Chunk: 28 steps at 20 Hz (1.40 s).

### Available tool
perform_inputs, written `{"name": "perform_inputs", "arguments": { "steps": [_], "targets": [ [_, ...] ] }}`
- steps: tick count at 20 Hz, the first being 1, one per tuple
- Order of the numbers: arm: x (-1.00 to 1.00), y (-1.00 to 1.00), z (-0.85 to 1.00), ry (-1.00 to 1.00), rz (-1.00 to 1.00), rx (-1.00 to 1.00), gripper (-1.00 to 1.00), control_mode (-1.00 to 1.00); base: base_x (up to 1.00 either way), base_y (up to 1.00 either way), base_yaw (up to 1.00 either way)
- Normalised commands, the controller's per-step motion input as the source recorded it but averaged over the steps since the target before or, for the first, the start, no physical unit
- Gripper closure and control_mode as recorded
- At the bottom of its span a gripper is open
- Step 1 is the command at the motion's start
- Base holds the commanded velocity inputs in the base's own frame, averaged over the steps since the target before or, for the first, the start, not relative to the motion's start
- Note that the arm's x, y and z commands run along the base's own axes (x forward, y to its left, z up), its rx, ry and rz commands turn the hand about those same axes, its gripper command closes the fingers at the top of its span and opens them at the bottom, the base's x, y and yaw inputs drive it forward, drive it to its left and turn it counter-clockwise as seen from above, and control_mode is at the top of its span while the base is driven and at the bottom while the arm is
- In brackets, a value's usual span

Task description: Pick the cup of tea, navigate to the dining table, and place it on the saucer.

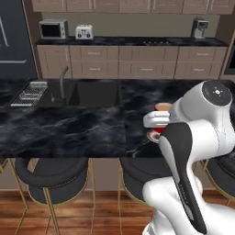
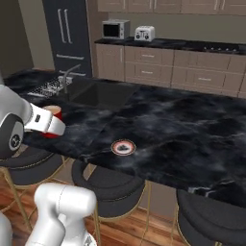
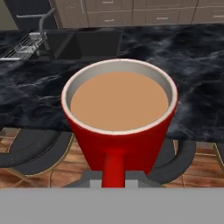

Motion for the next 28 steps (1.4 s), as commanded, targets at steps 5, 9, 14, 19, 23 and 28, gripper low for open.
{"name": "perform_inputs", "arguments": {
  "steps": [5, 9, 14, 19, 23, 28],
  "targets": [
    [0.00, 0.00, 0.00, 0.00, 0.00, 0.00, 1.00, 1.00, 0.76, 0.70, -0.13],
    [0.00, 0.00, 0.00, 0.00, 0.00, 0.00, 1.00, 1.00, 0.77, 0.19, 0.00],
    [0.00, 0.00, 0.00, 0.00, 0.00, 0.00, 1.00, 1.00, 0.68, 0.04, 0.00],
    [0.00, 0.00, 0.00, 0.00, 0.00, 0.00, 1.00, 1.00, 0.02, 0.00, 0.00],
    [0.00, 0.00, 0.00, 0.00, 0.00, 0.00, 1.00, 1.00, 0.00, 0.00, 0.00],
    [0.00, 0.00, 0.00, 0.00, 0.00, 0.00, 1.00, 1.00, 0.00, 0.00, 0.00]
  ]
}}
